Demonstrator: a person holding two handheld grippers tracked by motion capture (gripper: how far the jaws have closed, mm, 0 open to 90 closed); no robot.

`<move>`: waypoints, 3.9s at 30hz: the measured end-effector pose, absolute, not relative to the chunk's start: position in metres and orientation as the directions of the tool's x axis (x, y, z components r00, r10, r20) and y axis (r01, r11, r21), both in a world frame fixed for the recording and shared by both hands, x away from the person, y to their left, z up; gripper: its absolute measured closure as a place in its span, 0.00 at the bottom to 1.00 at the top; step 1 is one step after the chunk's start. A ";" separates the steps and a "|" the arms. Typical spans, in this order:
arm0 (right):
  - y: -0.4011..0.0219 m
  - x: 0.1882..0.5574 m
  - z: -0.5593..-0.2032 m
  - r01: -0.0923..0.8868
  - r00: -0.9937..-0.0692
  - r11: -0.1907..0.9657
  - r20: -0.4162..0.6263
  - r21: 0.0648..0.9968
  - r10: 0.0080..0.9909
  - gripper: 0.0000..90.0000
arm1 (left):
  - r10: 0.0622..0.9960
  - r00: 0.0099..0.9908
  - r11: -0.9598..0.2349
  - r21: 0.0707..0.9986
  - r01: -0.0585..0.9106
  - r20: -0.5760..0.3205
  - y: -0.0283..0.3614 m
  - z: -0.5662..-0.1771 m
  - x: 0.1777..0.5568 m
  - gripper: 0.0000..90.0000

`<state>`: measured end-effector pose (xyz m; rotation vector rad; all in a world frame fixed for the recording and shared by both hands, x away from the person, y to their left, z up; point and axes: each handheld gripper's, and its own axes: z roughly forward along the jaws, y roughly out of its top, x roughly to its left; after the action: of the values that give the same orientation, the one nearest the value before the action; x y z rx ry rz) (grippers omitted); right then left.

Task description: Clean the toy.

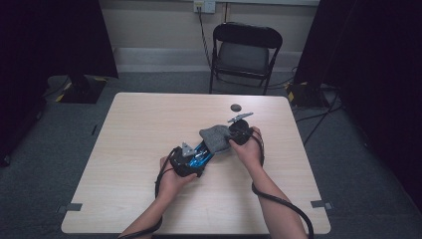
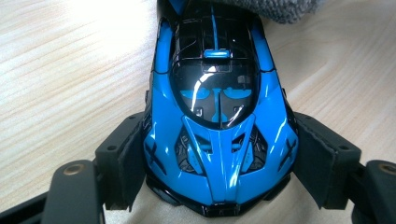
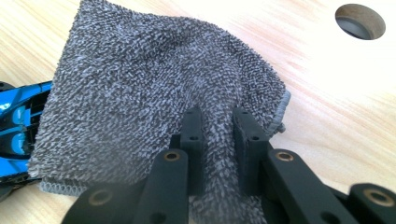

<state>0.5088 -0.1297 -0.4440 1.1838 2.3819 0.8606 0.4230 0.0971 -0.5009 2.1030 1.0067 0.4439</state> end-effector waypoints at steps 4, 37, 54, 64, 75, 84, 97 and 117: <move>-0.133 0.510 -0.444 0.597 -0.589 0.465 -0.036 0.654 0.807 0.85 | 0.776 0.631 -0.410 0.752 0.516 -0.010 0.097 -0.501 0.423 0.28; -0.184 0.500 -0.444 0.604 -0.541 0.420 -0.038 0.677 0.840 0.85 | 0.776 0.631 -0.410 0.752 0.516 -0.010 0.097 -0.501 0.423 0.28; -0.225 0.482 -0.450 0.609 -0.531 0.390 -0.010 0.690 0.847 0.85 | 0.766 0.643 -0.431 0.747 0.506 0.007 0.096 -0.501 0.422 0.23; -0.225 0.478 -0.446 0.595 -0.547 0.392 -0.005 0.702 0.837 0.85 | 0.760 0.650 -0.400 0.768 0.500 -0.028 0.104 -0.488 0.422 0.22; -0.225 0.474 -0.445 0.585 -0.563 0.405 -0.007 0.703 0.826 0.85 | 0.744 0.663 -0.337 0.812 0.477 -0.081 0.105 -0.456 0.429 0.27; -0.227 0.472 -0.445 0.581 -0.565 0.395 0.003 0.712 0.825 0.85 | 0.742 0.662 -0.340 0.791 0.509 -0.107 0.094 -0.459 0.452 0.37; -0.230 0.470 -0.451 0.589 -0.569 0.392 0.018 0.706 0.822 0.85 | 0.751 0.654 -0.372 0.763 0.529 -0.087 0.083 -0.476 0.464 0.46; -0.227 0.468 -0.461 0.596 -0.577 0.396 0.029 0.698 0.816 0.85 | 0.759 0.651 -0.402 0.762 0.507 -0.032 0.078 -0.477 0.460 0.47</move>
<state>0.4676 -0.2270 -0.4612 1.2300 2.3405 0.9732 0.4596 0.0780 -0.4775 2.0900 0.9802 0.4126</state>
